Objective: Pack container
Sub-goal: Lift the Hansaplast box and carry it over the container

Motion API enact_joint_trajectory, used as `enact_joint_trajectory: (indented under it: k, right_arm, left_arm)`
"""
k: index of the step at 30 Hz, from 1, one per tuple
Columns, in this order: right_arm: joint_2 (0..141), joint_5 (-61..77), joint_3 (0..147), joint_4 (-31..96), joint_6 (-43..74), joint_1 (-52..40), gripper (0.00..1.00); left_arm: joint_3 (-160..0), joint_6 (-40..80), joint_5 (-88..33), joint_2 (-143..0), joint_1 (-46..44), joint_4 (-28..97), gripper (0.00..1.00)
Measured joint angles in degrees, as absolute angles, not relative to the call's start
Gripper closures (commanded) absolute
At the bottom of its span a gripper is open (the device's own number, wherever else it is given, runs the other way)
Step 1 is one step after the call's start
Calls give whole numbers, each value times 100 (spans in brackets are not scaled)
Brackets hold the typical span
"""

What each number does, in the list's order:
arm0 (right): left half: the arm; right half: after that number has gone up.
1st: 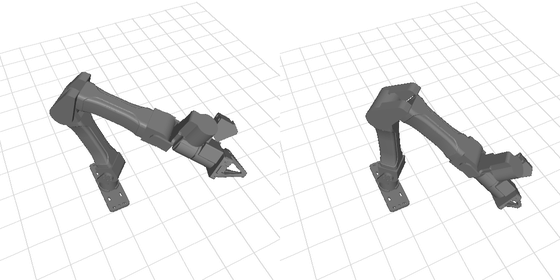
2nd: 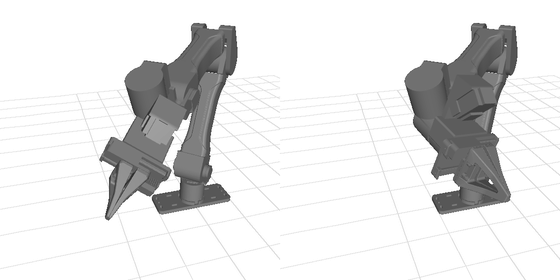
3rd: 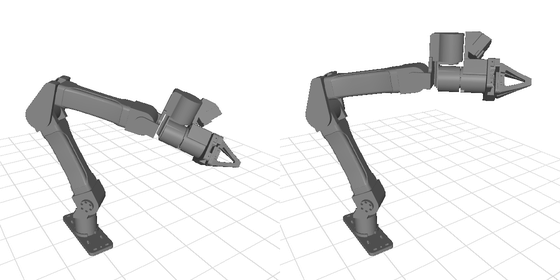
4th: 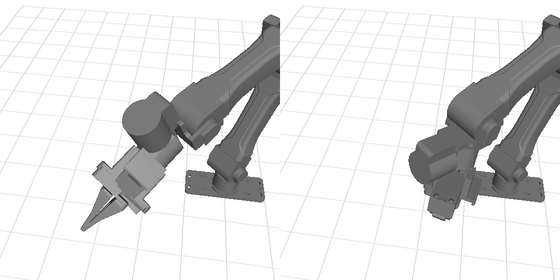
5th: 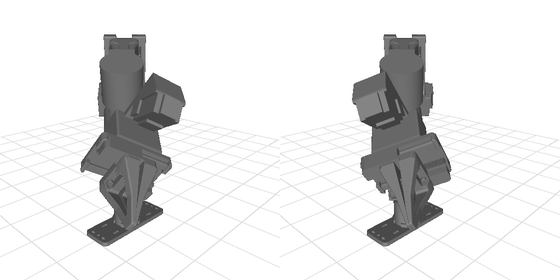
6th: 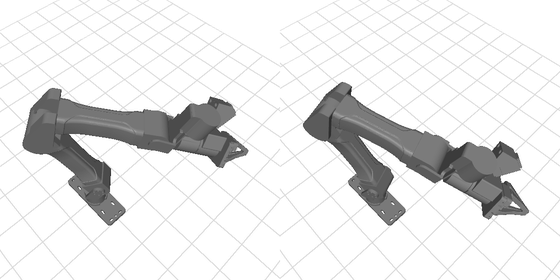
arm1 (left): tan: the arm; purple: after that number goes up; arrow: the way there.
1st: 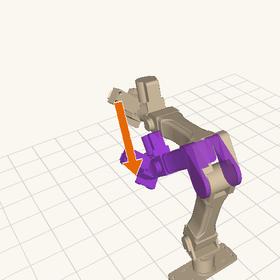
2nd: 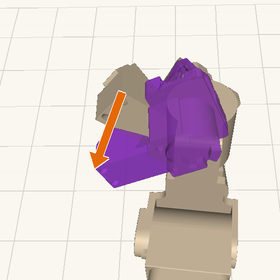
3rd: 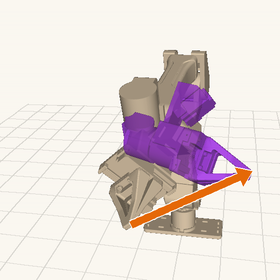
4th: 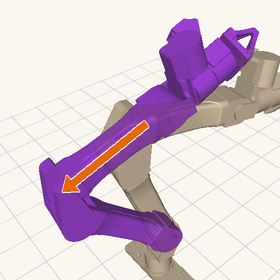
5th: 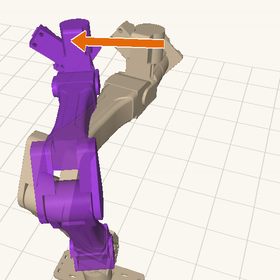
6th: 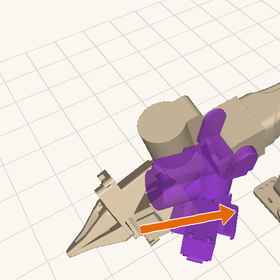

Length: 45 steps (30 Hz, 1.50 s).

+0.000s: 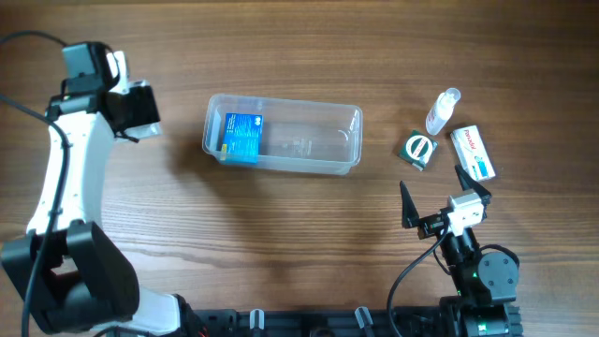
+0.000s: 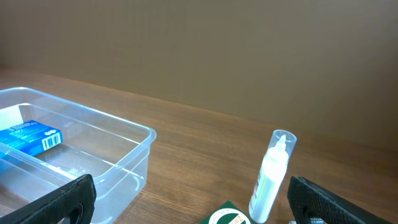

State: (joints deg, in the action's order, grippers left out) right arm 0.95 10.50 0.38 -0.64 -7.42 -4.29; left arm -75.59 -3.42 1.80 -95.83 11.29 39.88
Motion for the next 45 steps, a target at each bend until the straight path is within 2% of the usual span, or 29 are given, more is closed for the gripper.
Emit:
enact_joint_trajectory:
  k: [10, 18, 27, 33, 36, 45]
  right_arm:
    - [95, 1050, 38, -62, -742, -429, 0]
    - [95, 1050, 38, -64, -742, -429, 0]
    - [95, 1050, 38, -64, -742, -429, 0]
    - [95, 1050, 38, -64, -744, -429, 0]
    - [95, 1050, 38, -64, -742, -429, 0]
    - [95, 1050, 38, -64, -742, -429, 0]
  left_arm:
    - [-7583, -158, 222, -9299, -484, 3632, 25]
    - [-7583, 259, 202, -9299, -1599, 3470, 29]
    - [-7583, 1323, 202, -9299, -2340, 3645, 24]
    - [-7585, 1457, 202, -9358, -2685, 3640, 24]
    - [-7594, 1485, 202, -9623, -2685, 3642, 28]
    - [-7594, 1538, 202, -10060, -3028, 3647, 27]
